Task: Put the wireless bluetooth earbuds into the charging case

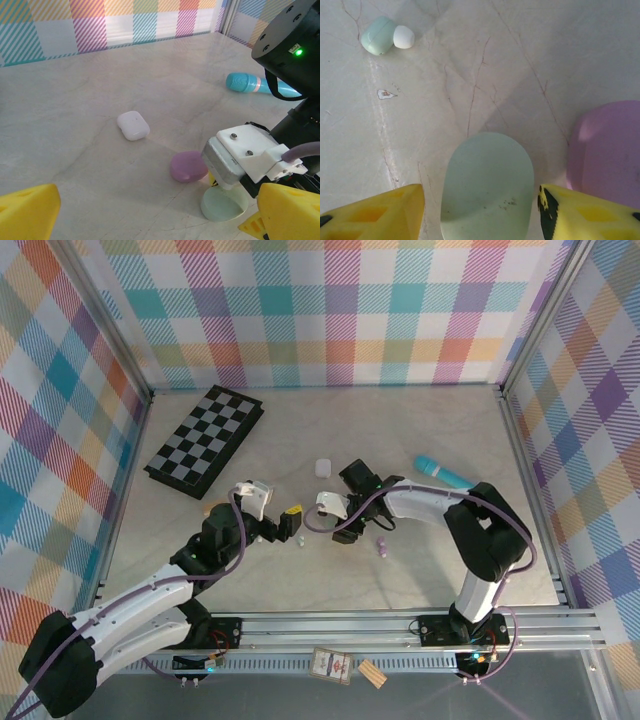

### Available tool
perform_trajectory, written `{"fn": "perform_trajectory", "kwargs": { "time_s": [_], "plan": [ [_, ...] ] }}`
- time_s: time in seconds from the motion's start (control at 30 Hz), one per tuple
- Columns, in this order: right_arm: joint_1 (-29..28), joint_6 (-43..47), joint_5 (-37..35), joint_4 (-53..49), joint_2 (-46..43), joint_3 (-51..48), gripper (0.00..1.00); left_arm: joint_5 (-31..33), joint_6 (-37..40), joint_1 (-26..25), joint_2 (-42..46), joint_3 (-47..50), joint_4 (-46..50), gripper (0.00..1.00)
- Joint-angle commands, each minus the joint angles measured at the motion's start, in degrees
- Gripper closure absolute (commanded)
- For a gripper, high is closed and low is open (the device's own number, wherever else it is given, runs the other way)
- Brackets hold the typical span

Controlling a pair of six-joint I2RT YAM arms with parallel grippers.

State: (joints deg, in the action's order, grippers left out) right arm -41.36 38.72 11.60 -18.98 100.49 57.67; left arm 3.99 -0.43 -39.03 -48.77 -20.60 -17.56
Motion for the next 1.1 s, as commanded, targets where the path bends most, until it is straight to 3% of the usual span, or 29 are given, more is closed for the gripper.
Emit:
{"fn": "perform_trajectory", "kwargs": {
  "time_s": [0.0, 0.43, 0.5, 0.8, 0.93, 1.07],
  "plan": [
    [-0.8, 1.9, 0.0, -2.9, 1.4, 1.7, 0.40, 0.0, 0.6, -0.6, -0.5, -0.2, -0.8, 0.00],
    [-0.9, 2.6, -1.8, -4.3, 2.0, 2.6, 0.56, -0.4, 1.5, -0.6, -1.8, -0.7, -1.5, 0.00],
    [-0.9, 2.5, -1.3, -4.8, 0.9, 2.6, 0.61, -0.4, 2.1, -0.6, -1.7, -0.7, -1.3, 0.00],
    [-0.1, -0.6, 6.3, -9.5, -11.0, 1.1, 0.61, -5.9, 11.0, -0.6, 2.1, -4.4, 6.8, 0.00],
    [-0.1, -1.6, 10.1, -11.9, -17.4, 1.1, 0.61, -11.5, 14.7, -0.6, 3.3, -7.4, 11.5, 0.00],
    [-0.2, -1.2, 14.0, -15.9, -22.3, 3.3, 0.62, -22.2, 19.4, -0.6, 2.6, -11.2, 17.0, 0.00]
  ]
}}
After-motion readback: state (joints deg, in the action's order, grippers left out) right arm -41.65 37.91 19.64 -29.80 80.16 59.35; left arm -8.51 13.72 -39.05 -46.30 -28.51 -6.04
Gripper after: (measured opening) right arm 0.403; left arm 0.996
